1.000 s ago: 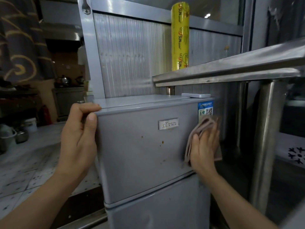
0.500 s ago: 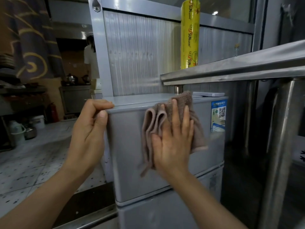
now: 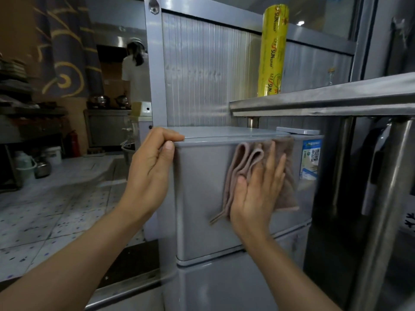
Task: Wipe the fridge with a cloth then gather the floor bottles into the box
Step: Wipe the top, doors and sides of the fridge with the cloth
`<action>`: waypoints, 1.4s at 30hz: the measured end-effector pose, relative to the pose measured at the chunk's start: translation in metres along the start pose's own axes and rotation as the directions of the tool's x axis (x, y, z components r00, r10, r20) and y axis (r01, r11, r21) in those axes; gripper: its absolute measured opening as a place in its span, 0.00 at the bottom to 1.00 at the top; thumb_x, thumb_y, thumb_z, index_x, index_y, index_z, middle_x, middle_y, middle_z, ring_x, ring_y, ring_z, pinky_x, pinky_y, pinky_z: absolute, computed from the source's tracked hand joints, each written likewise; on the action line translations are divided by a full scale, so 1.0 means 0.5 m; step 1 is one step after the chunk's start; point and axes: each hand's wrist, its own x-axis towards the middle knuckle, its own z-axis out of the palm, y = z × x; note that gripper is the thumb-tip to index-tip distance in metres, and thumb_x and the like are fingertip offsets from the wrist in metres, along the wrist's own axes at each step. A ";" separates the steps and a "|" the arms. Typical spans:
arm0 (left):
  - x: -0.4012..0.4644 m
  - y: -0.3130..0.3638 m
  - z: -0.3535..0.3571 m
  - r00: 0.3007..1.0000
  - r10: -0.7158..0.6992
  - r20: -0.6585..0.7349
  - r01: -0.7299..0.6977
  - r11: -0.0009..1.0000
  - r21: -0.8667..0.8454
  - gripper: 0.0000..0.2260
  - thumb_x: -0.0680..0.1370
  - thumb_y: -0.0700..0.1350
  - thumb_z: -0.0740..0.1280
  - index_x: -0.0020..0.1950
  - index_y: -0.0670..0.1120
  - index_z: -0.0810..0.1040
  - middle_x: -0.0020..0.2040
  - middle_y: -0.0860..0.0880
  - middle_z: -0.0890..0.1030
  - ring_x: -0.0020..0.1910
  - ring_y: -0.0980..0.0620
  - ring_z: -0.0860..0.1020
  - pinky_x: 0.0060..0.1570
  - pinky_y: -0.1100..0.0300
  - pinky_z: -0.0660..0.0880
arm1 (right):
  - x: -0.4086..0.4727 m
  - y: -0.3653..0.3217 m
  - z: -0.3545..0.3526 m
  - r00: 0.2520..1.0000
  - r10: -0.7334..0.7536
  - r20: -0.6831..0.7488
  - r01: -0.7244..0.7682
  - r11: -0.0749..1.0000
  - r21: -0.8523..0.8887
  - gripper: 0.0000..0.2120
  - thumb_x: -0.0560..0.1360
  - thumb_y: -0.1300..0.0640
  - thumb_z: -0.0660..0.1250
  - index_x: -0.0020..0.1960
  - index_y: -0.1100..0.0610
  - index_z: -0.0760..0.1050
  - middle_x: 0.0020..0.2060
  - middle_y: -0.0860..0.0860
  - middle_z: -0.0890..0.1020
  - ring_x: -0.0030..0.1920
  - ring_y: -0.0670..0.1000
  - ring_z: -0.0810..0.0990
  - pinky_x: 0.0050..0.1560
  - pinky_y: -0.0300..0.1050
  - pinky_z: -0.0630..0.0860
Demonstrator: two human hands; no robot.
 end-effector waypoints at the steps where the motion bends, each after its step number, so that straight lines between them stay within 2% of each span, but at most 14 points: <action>1: -0.001 0.001 -0.003 1.000 -0.002 0.008 0.002 1.000 0.001 0.12 0.80 0.46 0.53 0.54 0.46 0.75 0.52 0.55 0.76 0.52 0.65 0.72 0.51 0.75 0.66 | -0.010 -0.009 0.002 0.999 -0.044 0.028 0.044 0.999 -0.005 0.31 0.77 0.52 0.51 0.76 0.49 0.41 0.77 0.48 0.46 0.77 0.56 0.41 0.75 0.59 0.43; 5: -0.003 0.005 -0.011 1.000 0.005 0.026 -0.005 1.000 0.005 0.12 0.81 0.45 0.53 0.54 0.47 0.75 0.52 0.59 0.75 0.51 0.69 0.72 0.49 0.80 0.65 | 0.009 0.041 -0.024 0.983 -0.160 0.089 0.159 0.987 0.023 0.32 0.77 0.49 0.50 0.75 0.39 0.36 0.75 0.37 0.41 0.77 0.49 0.41 0.75 0.54 0.42; 7: -0.002 0.005 -0.010 1.000 -0.004 0.028 0.004 1.000 0.003 0.11 0.82 0.45 0.53 0.54 0.48 0.75 0.52 0.59 0.76 0.51 0.70 0.72 0.49 0.80 0.64 | 0.030 0.090 -0.040 0.996 -0.068 0.053 0.067 0.998 0.013 0.33 0.77 0.50 0.52 0.76 0.41 0.37 0.75 0.37 0.40 0.77 0.47 0.42 0.76 0.57 0.45; 9: -0.002 0.005 -0.009 0.999 -0.015 0.030 0.015 1.000 0.000 0.11 0.82 0.44 0.53 0.53 0.48 0.75 0.52 0.59 0.76 0.51 0.70 0.72 0.48 0.80 0.64 | 0.044 0.119 -0.046 0.997 0.079 0.010 -0.079 0.996 0.029 0.32 0.77 0.52 0.52 0.77 0.46 0.41 0.77 0.44 0.44 0.77 0.49 0.45 0.75 0.60 0.47; 12: -0.001 0.004 -0.012 0.999 -0.027 0.041 0.027 1.000 0.004 0.11 0.82 0.44 0.53 0.53 0.50 0.75 0.51 0.59 0.76 0.50 0.70 0.72 0.47 0.80 0.64 | 0.043 0.107 -0.031 0.991 0.122 -0.050 -0.119 0.990 0.072 0.30 0.78 0.55 0.51 0.77 0.49 0.44 0.75 0.42 0.45 0.77 0.51 0.45 0.75 0.61 0.47; 15: 0.004 0.007 -0.020 0.997 -0.048 0.068 0.047 0.999 0.015 0.11 0.82 0.45 0.53 0.53 0.51 0.76 0.51 0.60 0.76 0.51 0.70 0.72 0.47 0.81 0.64 | 0.027 0.060 -0.019 0.998 0.044 -0.052 -0.040 0.996 0.086 0.29 0.78 0.58 0.52 0.76 0.49 0.44 0.74 0.39 0.44 0.77 0.50 0.44 0.76 0.59 0.45; 19: 0.013 0.013 -0.039 0.984 -0.111 0.139 0.115 0.993 -0.016 0.12 0.82 0.43 0.54 0.55 0.50 0.77 0.53 0.60 0.78 0.52 0.71 0.72 0.47 0.82 0.64 | -0.007 -0.015 -0.008 0.992 -0.114 0.053 0.116 0.993 -0.032 0.28 0.78 0.53 0.49 0.77 0.52 0.48 0.77 0.49 0.48 0.77 0.56 0.43 0.75 0.58 0.44; 22: 0.008 0.011 -0.062 0.969 -0.139 0.203 0.171 0.974 -0.148 0.14 0.82 0.39 0.54 0.62 0.50 0.73 0.58 0.57 0.79 0.60 0.67 0.73 0.56 0.78 0.66 | -0.023 -0.078 0.012 0.936 -0.322 0.141 0.339 0.932 -0.125 0.27 0.79 0.48 0.49 0.76 0.49 0.49 0.76 0.47 0.48 0.76 0.57 0.46 0.75 0.56 0.43; 24: -0.005 0.006 -0.080 0.966 -0.131 0.224 0.162 0.979 -0.125 0.15 0.81 0.38 0.55 0.64 0.52 0.72 0.62 0.58 0.76 0.63 0.67 0.71 0.57 0.78 0.66 | -0.017 -0.108 0.022 0.901 -0.405 0.153 0.426 0.892 -0.148 0.26 0.79 0.47 0.49 0.76 0.47 0.52 0.76 0.48 0.51 0.76 0.58 0.47 0.74 0.57 0.46; 28: -0.030 -0.016 -0.118 0.971 -0.153 0.184 0.170 0.982 -0.083 0.16 0.81 0.41 0.55 0.65 0.55 0.72 0.63 0.61 0.75 0.63 0.66 0.71 0.60 0.68 0.68 | 0.002 -0.135 0.038 0.878 -0.468 0.100 0.478 0.852 -0.212 0.24 0.78 0.45 0.53 0.74 0.44 0.60 0.75 0.52 0.57 0.76 0.61 0.50 0.72 0.63 0.49; 31: -0.046 -0.027 -0.130 0.968 -0.193 0.161 0.206 0.976 -0.068 0.15 0.81 0.42 0.56 0.64 0.55 0.72 0.62 0.62 0.75 0.61 0.67 0.72 0.57 0.70 0.68 | -0.012 -0.131 0.049 0.874 -0.479 0.084 0.485 0.846 -0.223 0.27 0.73 0.48 0.59 0.72 0.44 0.64 0.75 0.53 0.57 0.76 0.61 0.48 0.72 0.64 0.48; 36: -0.087 -0.030 -0.121 0.954 -0.251 0.167 0.260 0.965 -0.037 0.14 0.81 0.40 0.56 0.63 0.52 0.73 0.61 0.59 0.75 0.59 0.66 0.73 0.53 0.80 0.67 | -0.167 -0.068 0.057 0.840 -0.481 0.250 0.537 0.800 -0.268 0.33 0.65 0.48 0.64 0.70 0.42 0.64 0.76 0.52 0.53 0.76 0.63 0.48 0.72 0.64 0.48; 39: -0.125 -0.024 -0.112 0.945 -0.263 0.194 0.271 0.962 -0.015 0.14 0.80 0.42 0.57 0.63 0.54 0.73 0.61 0.61 0.75 0.61 0.65 0.72 0.57 0.72 0.68 | -0.270 -0.031 0.050 0.822 -0.441 0.361 0.551 0.777 -0.305 0.32 0.69 0.46 0.61 0.72 0.41 0.61 0.76 0.51 0.52 0.74 0.65 0.52 0.71 0.63 0.49; 42: -0.160 -0.018 -0.099 0.931 -0.261 0.255 0.255 0.965 0.057 0.15 0.80 0.44 0.57 0.65 0.58 0.70 0.63 0.62 0.73 0.62 0.67 0.69 0.61 0.64 0.67 | -0.281 -0.020 0.032 0.818 -0.428 0.383 0.544 0.793 -0.274 0.28 0.73 0.43 0.58 0.72 0.42 0.61 0.75 0.50 0.55 0.72 0.64 0.56 0.68 0.62 0.54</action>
